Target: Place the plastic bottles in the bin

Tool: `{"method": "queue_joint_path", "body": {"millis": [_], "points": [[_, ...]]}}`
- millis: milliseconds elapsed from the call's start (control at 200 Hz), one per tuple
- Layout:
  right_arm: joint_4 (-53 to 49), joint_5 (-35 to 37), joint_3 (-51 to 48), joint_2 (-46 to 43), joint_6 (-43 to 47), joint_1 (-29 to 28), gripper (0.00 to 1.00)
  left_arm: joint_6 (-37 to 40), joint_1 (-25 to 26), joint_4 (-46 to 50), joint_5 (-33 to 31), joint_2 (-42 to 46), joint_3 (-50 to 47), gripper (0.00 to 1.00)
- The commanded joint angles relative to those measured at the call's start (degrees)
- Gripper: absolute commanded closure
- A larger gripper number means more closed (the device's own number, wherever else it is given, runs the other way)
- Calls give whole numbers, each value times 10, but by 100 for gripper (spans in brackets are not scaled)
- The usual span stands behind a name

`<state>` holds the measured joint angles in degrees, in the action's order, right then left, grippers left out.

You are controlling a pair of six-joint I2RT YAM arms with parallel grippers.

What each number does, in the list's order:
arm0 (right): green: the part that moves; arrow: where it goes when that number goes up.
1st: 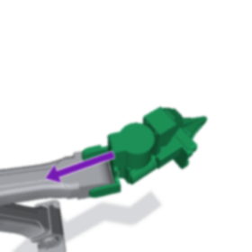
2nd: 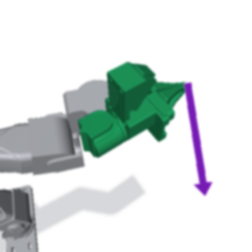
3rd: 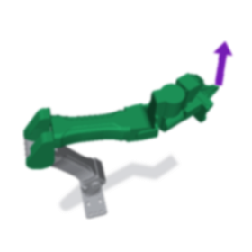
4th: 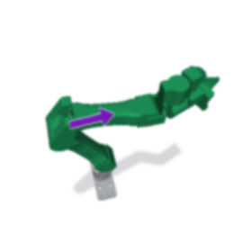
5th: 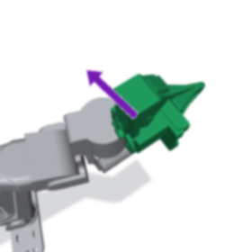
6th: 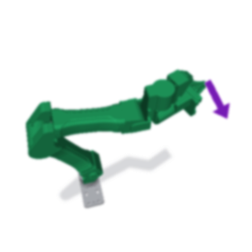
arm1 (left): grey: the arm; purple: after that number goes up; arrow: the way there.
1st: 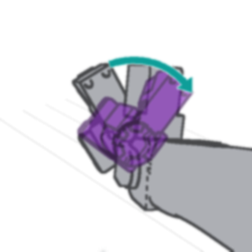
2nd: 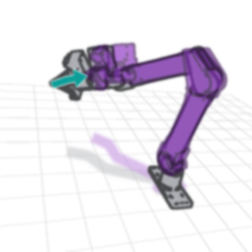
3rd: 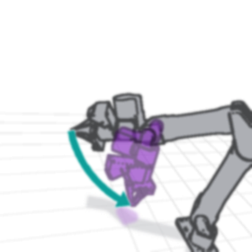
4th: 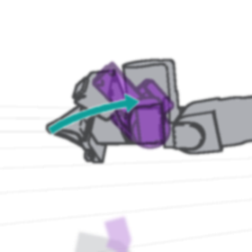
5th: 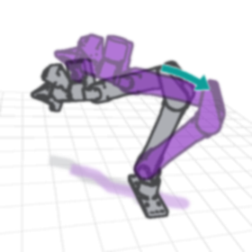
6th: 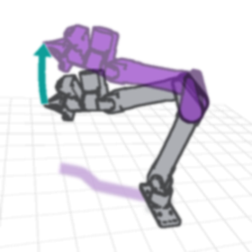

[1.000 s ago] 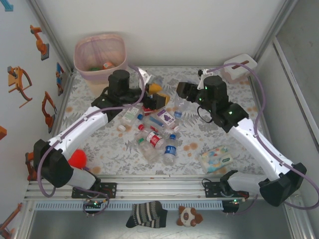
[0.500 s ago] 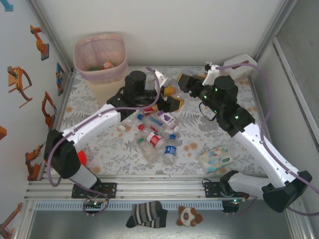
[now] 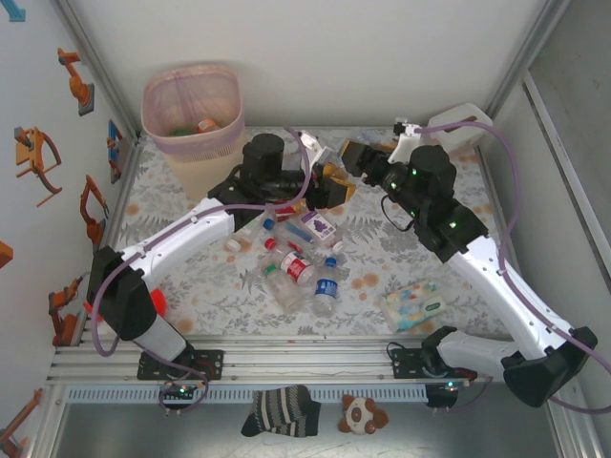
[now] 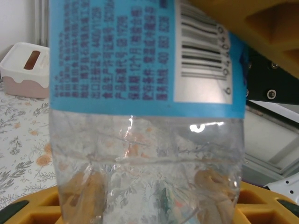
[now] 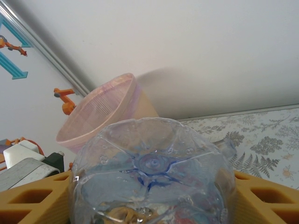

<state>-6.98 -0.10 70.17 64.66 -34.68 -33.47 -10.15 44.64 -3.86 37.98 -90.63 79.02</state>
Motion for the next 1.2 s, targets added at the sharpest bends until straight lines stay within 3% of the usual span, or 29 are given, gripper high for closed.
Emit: {"method": "queue_joint_path", "body": {"millis": [0, 150, 320, 426, 816, 1197], "points": [[17, -2, -6, -16, -5, -1, 32, -2, 0, -8, 0, -6, 17, 54], [15, -2, -6, -16, -6, -2, 31, 0, -1, -6, -1, -3, 17, 56], [-5, 12, 1, -20, -2, -2, 11, 13, 0, 8, -7, 5, 18, 56], [-14, 34, -1, -31, 2, -1, 6, 26, -2, 22, -19, 11, 19, 55], [-31, 59, 0, -58, 26, -1, 5, 42, -39, 95, -67, 35, 42, 55], [-40, 53, 3, -48, 23, -2, 6, 51, -145, 187, -178, 92, 77, 52]]}}
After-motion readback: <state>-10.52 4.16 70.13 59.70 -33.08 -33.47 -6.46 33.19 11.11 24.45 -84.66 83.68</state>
